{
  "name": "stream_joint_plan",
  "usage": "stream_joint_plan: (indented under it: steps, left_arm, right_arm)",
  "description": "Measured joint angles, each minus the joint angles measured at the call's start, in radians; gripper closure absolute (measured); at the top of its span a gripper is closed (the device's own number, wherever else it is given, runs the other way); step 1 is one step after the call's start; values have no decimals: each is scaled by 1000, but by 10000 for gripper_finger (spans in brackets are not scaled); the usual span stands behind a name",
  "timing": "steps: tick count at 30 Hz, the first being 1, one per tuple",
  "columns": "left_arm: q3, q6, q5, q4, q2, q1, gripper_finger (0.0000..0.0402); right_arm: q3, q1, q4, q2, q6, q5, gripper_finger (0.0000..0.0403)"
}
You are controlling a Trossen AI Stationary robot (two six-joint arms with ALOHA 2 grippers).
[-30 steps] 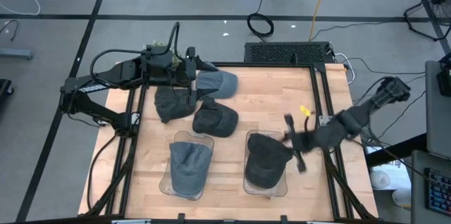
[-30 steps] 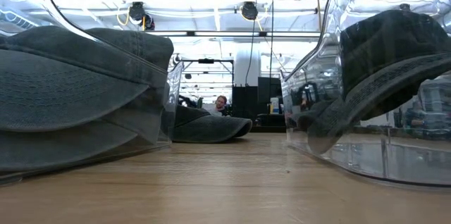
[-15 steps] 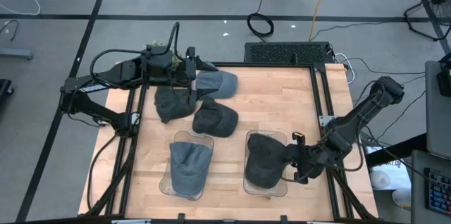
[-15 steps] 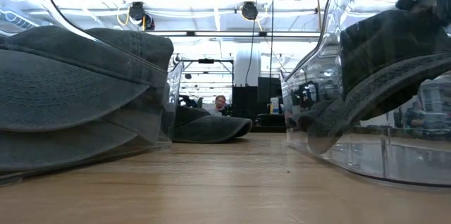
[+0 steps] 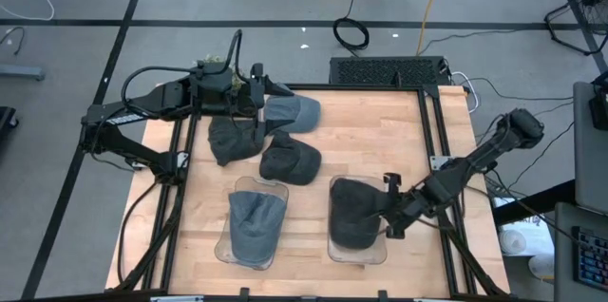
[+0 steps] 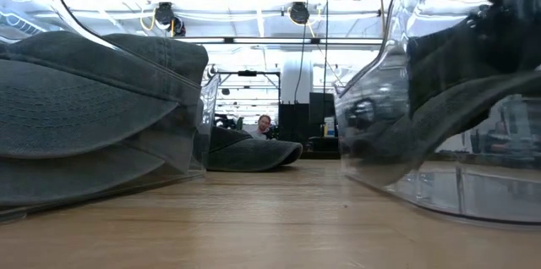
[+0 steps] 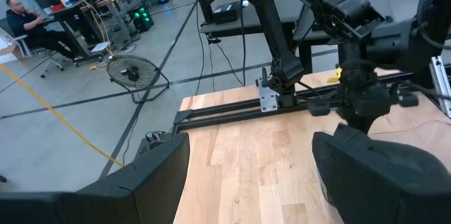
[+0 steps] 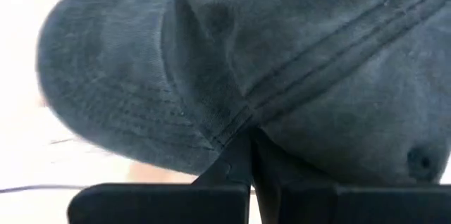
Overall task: Pick & Place hat
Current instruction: Put the top right black cap into the right transparent bin
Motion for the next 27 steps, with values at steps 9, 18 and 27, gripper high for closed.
stream_joint_plan:
  steps: [9, 18, 27]
  left_arm:
    - [0, 3, 0, 0, 0, 0, 96]
    - [0, 4, 0, 0, 0, 0, 96]
    - [0, 5, 0, 0, 0, 0, 96]
  right_arm:
    - [0, -79, 12, 98, -82, -166, 403]
    - [13, -107, -10, 72, -84, -226, 403]
    - [24, -101, 30, -43, -69, -224, 403]
